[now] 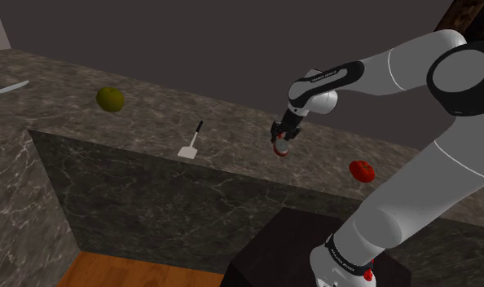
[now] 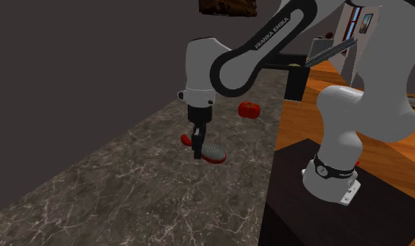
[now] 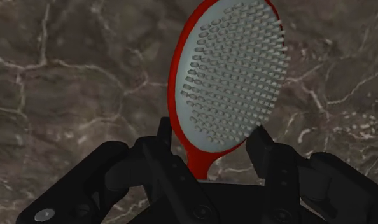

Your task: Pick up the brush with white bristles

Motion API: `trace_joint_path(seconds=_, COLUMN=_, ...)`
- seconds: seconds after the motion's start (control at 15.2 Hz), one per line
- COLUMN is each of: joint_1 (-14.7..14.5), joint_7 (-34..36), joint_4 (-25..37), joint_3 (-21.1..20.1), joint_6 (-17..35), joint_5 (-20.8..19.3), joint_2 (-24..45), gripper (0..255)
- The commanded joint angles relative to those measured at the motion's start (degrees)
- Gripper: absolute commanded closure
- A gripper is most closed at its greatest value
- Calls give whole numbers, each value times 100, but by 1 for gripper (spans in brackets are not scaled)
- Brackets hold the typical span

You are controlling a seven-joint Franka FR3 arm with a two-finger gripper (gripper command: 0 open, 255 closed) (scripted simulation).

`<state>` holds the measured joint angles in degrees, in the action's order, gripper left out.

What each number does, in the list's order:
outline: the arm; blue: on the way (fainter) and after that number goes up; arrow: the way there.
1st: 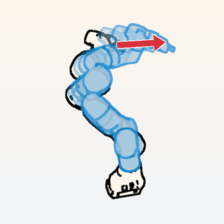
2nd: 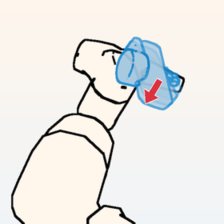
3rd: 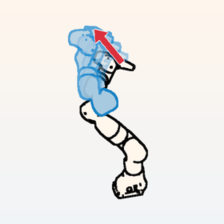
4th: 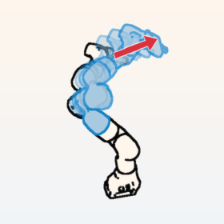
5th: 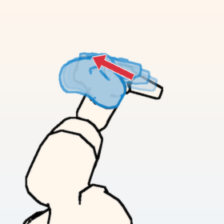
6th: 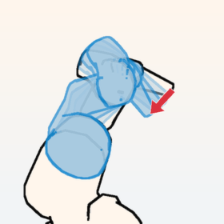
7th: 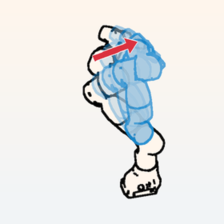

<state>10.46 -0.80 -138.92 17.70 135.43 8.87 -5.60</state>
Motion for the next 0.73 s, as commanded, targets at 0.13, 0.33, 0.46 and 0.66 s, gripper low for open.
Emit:
trace_joint_path(seconds=0.13, joint_1=21, joint_7=134, joint_4=110, joint_3=-19, joint_6=-321, joint_5=-140, joint_2=-231, gripper=255)
trace_joint_path(seconds=0.33, joint_1=36, joint_7=214, joint_4=218, joint_3=-35, joint_6=-558, joint_5=-218, joint_2=-371, gripper=255)
trace_joint_path(seconds=0.46, joint_1=44, joint_7=262, joint_4=296, joint_3=-46, joint_6=-717, joint_5=-264, joint_2=-458, gripper=255)
trace_joint_path(seconds=0.66, joint_1=53, joint_7=311, joint_4=385, joint_3=-58, joint_6=-887, joint_5=-307, joint_2=-545, gripper=255)
